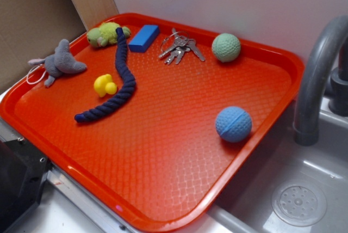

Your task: Grab the green ball.

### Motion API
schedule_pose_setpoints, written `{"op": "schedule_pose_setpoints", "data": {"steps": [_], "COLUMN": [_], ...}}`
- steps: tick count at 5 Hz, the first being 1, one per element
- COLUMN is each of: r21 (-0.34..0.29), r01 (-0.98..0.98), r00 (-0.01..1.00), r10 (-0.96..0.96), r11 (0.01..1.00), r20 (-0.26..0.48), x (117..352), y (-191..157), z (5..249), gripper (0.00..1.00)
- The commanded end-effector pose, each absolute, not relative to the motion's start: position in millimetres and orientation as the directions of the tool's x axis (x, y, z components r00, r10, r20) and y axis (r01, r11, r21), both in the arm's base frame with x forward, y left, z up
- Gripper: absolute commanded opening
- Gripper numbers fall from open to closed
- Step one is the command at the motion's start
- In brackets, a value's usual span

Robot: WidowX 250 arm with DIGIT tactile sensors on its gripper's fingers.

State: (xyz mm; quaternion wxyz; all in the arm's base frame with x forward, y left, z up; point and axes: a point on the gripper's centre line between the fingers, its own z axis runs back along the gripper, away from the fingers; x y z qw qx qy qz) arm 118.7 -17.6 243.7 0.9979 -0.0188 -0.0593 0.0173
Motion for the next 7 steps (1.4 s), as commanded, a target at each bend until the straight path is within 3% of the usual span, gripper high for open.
{"op": "schedule_pose_setpoints", "data": {"steps": [1,2,3,4,5,7], "r21": [-0.040,-0.040,-0.004,0.045,0.072,0.048], "r01": [-0.032,-0.033,0.064,0.071,0.081,0.146], "r00": [0.992,0.975,0.947,0.915,0.916,0.939], "r10": [0.037,0.041,-0.059,-0.083,-0.102,-0.153], "r11": [0.999,0.999,0.998,0.996,0.994,0.988], "r20": [0.118,0.217,0.317,0.394,0.389,0.306], "x": [119,169,223,273,318,366], "y": [-18,-18,-26,-37,-58,-93], "z": [244,195,172,166,149,91], "gripper": [1.00,1.00,1.00,1.00,1.00,1.00]}}
